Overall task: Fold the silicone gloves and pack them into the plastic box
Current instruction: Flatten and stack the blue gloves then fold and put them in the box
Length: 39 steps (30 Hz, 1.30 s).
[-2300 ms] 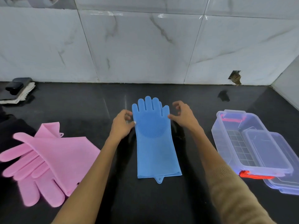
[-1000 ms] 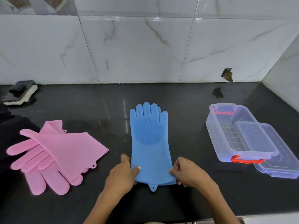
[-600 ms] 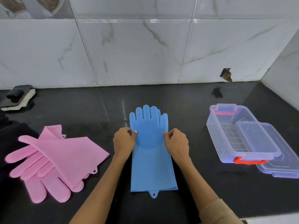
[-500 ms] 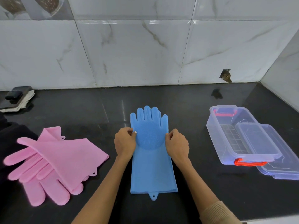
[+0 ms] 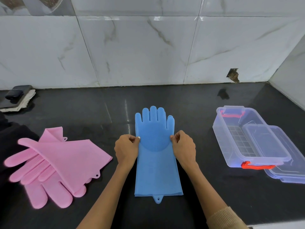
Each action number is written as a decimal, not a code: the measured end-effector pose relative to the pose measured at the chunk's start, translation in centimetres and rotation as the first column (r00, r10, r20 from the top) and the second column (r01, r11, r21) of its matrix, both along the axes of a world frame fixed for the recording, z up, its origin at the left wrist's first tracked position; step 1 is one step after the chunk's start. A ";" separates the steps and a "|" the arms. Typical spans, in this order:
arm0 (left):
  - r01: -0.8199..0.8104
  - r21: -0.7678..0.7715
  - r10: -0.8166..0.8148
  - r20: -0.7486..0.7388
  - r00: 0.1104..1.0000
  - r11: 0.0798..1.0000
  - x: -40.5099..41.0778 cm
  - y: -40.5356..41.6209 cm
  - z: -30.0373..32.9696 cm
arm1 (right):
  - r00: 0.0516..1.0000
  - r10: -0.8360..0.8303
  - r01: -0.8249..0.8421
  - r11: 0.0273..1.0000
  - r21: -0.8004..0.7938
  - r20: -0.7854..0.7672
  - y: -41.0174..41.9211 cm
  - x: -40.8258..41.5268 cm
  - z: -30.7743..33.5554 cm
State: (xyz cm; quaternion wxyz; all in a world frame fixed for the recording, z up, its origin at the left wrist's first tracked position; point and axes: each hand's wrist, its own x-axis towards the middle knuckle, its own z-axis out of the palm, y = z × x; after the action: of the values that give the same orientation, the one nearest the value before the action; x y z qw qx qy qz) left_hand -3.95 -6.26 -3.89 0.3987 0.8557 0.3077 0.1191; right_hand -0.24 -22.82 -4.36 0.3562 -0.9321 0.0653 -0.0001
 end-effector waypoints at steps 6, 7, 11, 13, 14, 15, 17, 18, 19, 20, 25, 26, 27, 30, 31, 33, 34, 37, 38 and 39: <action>0.051 -0.092 -0.055 -0.045 0.997 0.994 -1.0 0.1 0.9 | 0.998 0.066 -0.063 0.990 0.123 -0.015 -0.6 -0.4 0.5; 0.086 -0.110 -0.095 -0.082 0.992 0.990 -1.7 0.2 1.0 | 0.994 0.111 -0.107 0.981 0.162 -0.018 -1.0 -0.8 0.7; 0.178 -0.233 -0.237 -0.257 0.937 0.956 -5.7 0.0 1.5 | 0.945 0.318 -0.300 0.933 0.197 -0.070 -3.4 -3.6 1.1; 0.177 -0.239 -0.243 -0.283 0.928 0.955 -6.6 -0.1 1.5 | 0.912 0.399 -0.387 0.914 0.123 -0.094 -4.3 -4.6 1.2; 0.182 -0.229 -0.244 -0.281 0.928 0.956 -6.7 -0.1 1.5 | 0.894 0.438 -0.433 0.899 0.067 -0.099 -4.5 -4.9 1.4; 0.193 -0.215 -0.249 -0.275 0.928 0.957 -6.8 0.0 1.6 | 0.869 0.483 -0.485 0.875 0.014 -0.103 -4.7 -5.1 1.6; 0.254 -0.180 -0.293 -0.238 0.926 0.950 -7.1 0.2 1.7 | 0.802 0.584 -0.594 0.801 -0.071 -0.125 -5.0 -5.2 2.2; 0.311 -0.162 -0.342 -0.216 0.915 0.936 -7.3 0.4 1.8 | 0.767 0.624 -0.640 0.761 -0.104 -0.150 -5.2 -5.4 2.5; 0.377 -0.153 -0.402 -0.202 0.893 0.914 -7.6 0.6 2.0 | 0.735 0.654 -0.676 0.726 -0.125 -0.179 -5.4 -5.6 2.8; 0.436 -0.158 -0.461 -0.201 0.864 0.886 -8.0 1.0 2.1 | 0.709 0.674 -0.703 0.698 -0.136 -0.205 -5.7 -5.8 3.1; 0.586 -0.314 -0.665 -0.361 0.654 0.747 -9.6 2.6 2.8 | 0.659 0.708 -0.751 0.637 -0.173 -0.253 -7.1 -6.9 3.1; 0.622 -0.309 -0.692 -0.391 0.606 0.719 -9.7 2.8 2.8 | 0.661 0.718 -0.750 0.634 -0.189 -0.216 -7.2 -7.0 2.9; 0.662 -0.283 -0.711 -0.416 0.567 0.694 -9.8 2.8 2.9 | 0.664 0.729 -0.746 0.631 -0.212 -0.167 -7.1 -7.0 2.6; 0.707 -0.199 -0.713 -0.406 0.571 0.679 -9.7 2.8 2.8 | 0.687 0.726 -0.715 0.667 -0.211 -0.037 -6.9 -6.9 1.7; 0.708 -0.170 -0.707 -0.386 0.592 0.685 -9.7 2.7 2.7 | 0.700 0.714 -0.701 0.687 -0.194 0.000 -6.7 -6.8 1.4; 0.718 -0.117 -0.707 -0.340 0.620 0.686 -9.6 2.7 2.7 | 0.721 0.687 -0.666 0.723 -0.183 0.088 -6.4 -6.6 0.9; 0.723 -0.101 -0.714 -0.298 0.633 0.683 -9.5 2.8 2.7 | 0.735 0.666 -0.645 0.745 -0.169 0.130 -6.3 -6.4 0.7; 0.712 -0.064 -0.714 -0.112 0.691 0.699 -8.8 3.2 3.3 | 0.773 0.593 -0.592 0.802 -0.079 0.226 -5.6 -5.5 1.1; 0.697 -0.037 -0.698 -0.050 0.715 0.716 -8.4 3.3 3.6 | 0.777 0.583 -0.594 0.804 -0.032 0.237 -5.3 -5.3 1.6; 0.672 0.000 -0.671 0.014 0.741 0.741 -7.8 3.4 4.0 | 0.784 0.574 -0.597 0.802 0.029 0.236 -5.0 -5.0 2.1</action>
State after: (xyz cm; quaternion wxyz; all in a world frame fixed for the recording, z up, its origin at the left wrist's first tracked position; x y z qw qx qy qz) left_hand -11.79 -2.88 0.13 0.4189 0.9073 -0.0232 -0.0273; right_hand -5.27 -27.82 -2.22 0.3906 -0.8811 -0.2663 0.0129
